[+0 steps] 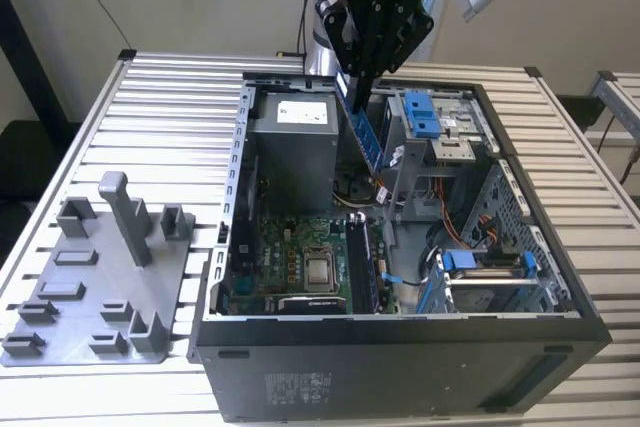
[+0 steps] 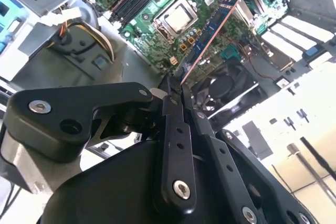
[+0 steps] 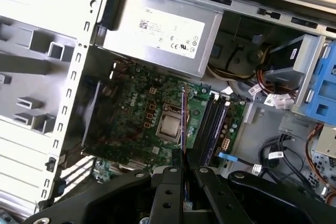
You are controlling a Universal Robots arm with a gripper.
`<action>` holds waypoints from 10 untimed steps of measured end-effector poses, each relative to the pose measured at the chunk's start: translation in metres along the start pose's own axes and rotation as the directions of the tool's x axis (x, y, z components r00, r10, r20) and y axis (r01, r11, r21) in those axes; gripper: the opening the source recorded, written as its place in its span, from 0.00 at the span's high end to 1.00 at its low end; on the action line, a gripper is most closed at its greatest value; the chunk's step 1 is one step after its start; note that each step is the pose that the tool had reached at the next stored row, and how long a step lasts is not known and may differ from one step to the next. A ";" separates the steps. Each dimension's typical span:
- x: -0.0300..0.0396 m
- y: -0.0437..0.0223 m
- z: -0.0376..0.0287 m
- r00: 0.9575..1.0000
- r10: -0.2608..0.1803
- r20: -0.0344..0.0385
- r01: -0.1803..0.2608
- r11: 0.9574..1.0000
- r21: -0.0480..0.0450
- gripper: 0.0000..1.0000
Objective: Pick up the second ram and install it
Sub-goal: 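Insert the second ram into the second slot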
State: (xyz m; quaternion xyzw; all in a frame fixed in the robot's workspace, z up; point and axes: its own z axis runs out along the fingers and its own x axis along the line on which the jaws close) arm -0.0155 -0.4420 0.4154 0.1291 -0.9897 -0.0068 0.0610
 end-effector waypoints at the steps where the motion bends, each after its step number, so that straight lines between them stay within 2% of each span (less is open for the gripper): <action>1: 0.0001 0.0000 0.0010 1.000 0.007 0.000 -0.007 1.000 -0.001 0.86; 4: 0.0004 0.0002 0.0029 1.000 0.021 0.000 -0.021 1.000 -0.001 0.86; 5: 0.0007 0.0002 0.0035 1.000 0.024 0.002 -0.024 1.000 0.000 0.86; 8: 0.0007 0.0001 0.0052 0.999 0.033 0.026 -0.033 0.999 0.009 0.86; 10: 0.0006 0.0002 0.0059 0.998 0.040 0.044 -0.041 0.999 0.017 0.86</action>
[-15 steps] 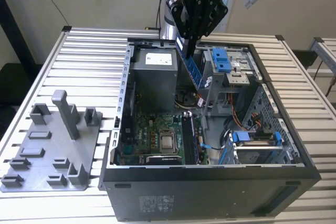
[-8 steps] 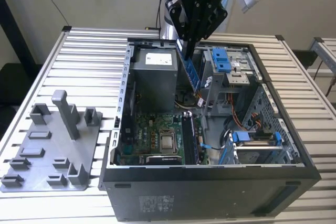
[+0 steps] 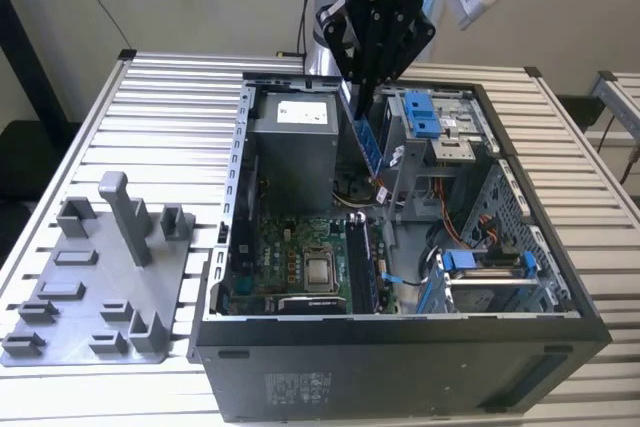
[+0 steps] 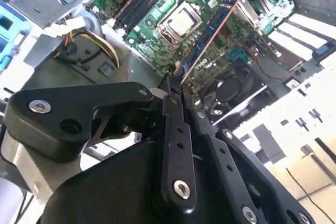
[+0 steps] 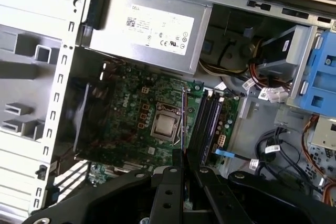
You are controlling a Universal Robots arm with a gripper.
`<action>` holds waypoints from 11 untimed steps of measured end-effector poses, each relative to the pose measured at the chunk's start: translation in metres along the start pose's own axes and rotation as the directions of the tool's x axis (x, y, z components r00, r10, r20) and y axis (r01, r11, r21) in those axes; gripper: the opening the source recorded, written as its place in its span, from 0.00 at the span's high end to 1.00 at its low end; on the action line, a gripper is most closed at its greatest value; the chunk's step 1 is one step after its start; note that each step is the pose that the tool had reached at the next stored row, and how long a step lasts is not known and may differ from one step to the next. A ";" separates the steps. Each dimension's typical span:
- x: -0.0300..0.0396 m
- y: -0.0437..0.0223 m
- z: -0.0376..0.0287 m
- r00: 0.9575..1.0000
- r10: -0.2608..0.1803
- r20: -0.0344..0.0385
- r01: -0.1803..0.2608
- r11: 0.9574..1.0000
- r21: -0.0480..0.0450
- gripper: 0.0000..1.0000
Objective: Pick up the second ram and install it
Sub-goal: 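Insert the second ram into the second slot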
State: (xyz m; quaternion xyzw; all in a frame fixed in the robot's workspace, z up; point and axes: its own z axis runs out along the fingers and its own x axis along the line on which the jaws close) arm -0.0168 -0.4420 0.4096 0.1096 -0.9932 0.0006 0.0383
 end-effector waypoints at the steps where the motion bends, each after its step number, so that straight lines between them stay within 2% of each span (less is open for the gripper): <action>1: 0.0000 0.0000 0.0003 1.000 0.004 0.009 -0.004 1.000 0.004 0.86; 6: -0.0002 0.0000 0.0028 0.999 0.033 0.042 -0.034 0.999 0.019 0.86; 11: -0.0005 -0.0001 0.0065 0.996 0.066 0.064 -0.068 0.997 0.026 0.86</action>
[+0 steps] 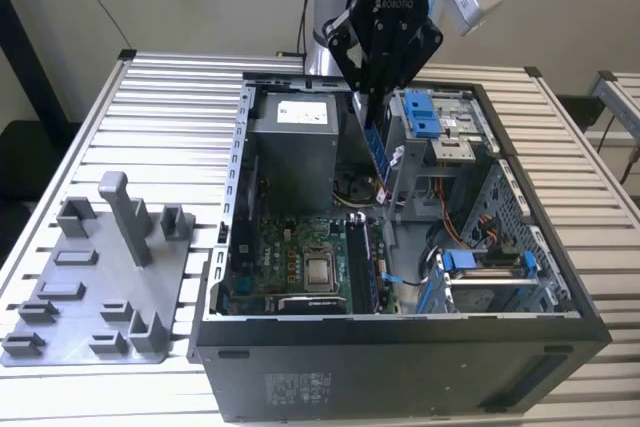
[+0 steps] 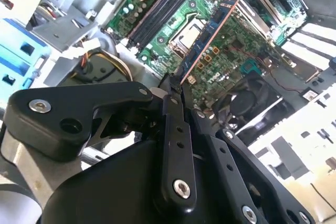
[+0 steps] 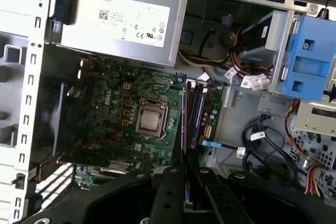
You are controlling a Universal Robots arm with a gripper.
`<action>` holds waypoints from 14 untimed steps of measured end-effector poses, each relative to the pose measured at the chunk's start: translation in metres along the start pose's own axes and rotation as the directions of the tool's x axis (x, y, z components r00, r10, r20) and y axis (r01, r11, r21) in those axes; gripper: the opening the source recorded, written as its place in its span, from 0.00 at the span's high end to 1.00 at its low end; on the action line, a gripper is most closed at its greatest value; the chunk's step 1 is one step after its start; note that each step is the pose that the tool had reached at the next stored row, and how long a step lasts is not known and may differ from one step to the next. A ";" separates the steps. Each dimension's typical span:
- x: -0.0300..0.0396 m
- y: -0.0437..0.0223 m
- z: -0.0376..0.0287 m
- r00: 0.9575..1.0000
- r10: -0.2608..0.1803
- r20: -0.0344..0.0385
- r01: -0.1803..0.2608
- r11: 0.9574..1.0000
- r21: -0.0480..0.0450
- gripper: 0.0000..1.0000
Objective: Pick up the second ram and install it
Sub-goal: 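Insert the second ram into the second slot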
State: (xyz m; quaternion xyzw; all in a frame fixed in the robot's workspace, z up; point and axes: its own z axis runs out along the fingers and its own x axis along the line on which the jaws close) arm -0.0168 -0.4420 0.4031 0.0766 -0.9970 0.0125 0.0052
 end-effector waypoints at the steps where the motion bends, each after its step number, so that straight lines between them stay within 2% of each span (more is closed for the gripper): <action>1: 0.0000 0.0000 0.0016 1.000 0.011 0.001 -0.011 1.000 0.000 0.86; 5: 0.0000 0.0002 0.0078 0.997 0.082 -0.001 -0.082 0.997 -0.001 0.86; 8: -0.0001 0.0003 0.0119 0.991 0.136 -0.002 -0.136 0.991 -0.001 0.86; 13: -0.0002 0.0005 0.0189 0.980 0.201 -0.004 -0.201 0.980 -0.002 0.86; 14: -0.0002 0.0005 0.0206 0.979 0.206 -0.004 -0.206 0.979 -0.002 0.86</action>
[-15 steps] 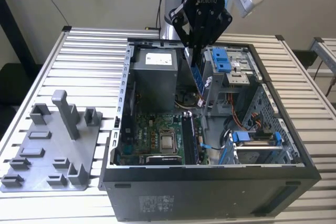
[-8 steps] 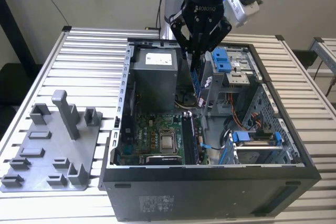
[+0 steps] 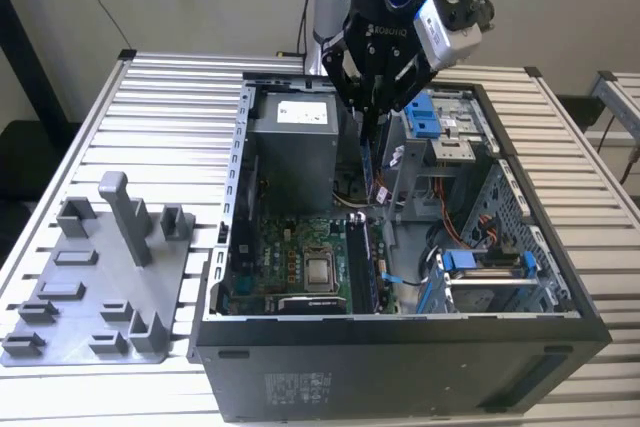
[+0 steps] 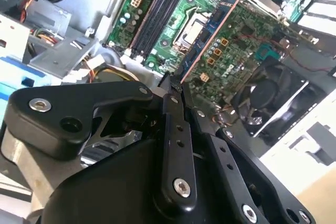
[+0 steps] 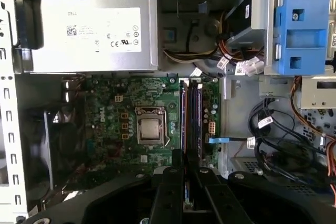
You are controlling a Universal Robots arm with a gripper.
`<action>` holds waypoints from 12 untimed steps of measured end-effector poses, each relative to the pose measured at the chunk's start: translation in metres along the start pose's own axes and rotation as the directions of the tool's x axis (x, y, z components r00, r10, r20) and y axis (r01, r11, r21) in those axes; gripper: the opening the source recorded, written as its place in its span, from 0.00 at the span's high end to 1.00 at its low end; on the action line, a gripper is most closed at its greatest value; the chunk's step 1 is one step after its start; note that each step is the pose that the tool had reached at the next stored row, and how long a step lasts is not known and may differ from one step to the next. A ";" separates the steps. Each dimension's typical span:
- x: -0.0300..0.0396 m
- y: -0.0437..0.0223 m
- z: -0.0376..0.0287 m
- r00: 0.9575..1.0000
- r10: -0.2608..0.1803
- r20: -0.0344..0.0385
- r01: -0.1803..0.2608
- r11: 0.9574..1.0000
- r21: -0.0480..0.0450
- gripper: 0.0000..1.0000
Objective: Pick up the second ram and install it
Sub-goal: 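Insert the second ram into the second slot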
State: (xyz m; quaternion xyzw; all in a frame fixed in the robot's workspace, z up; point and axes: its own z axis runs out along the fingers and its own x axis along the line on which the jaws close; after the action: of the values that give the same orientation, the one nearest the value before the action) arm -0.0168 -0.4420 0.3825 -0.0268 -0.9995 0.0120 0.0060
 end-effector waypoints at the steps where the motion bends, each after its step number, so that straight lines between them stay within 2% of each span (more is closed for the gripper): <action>1: 0.0000 0.0001 0.0018 1.000 0.002 0.000 -0.002 1.000 0.000 0.86; 12: -0.0003 0.0000 0.0214 1.000 -0.001 0.000 0.001 1.000 0.000 0.86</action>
State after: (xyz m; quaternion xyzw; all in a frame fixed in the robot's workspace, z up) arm -0.0168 -0.4426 0.3610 -0.0265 -0.9996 0.0120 0.0060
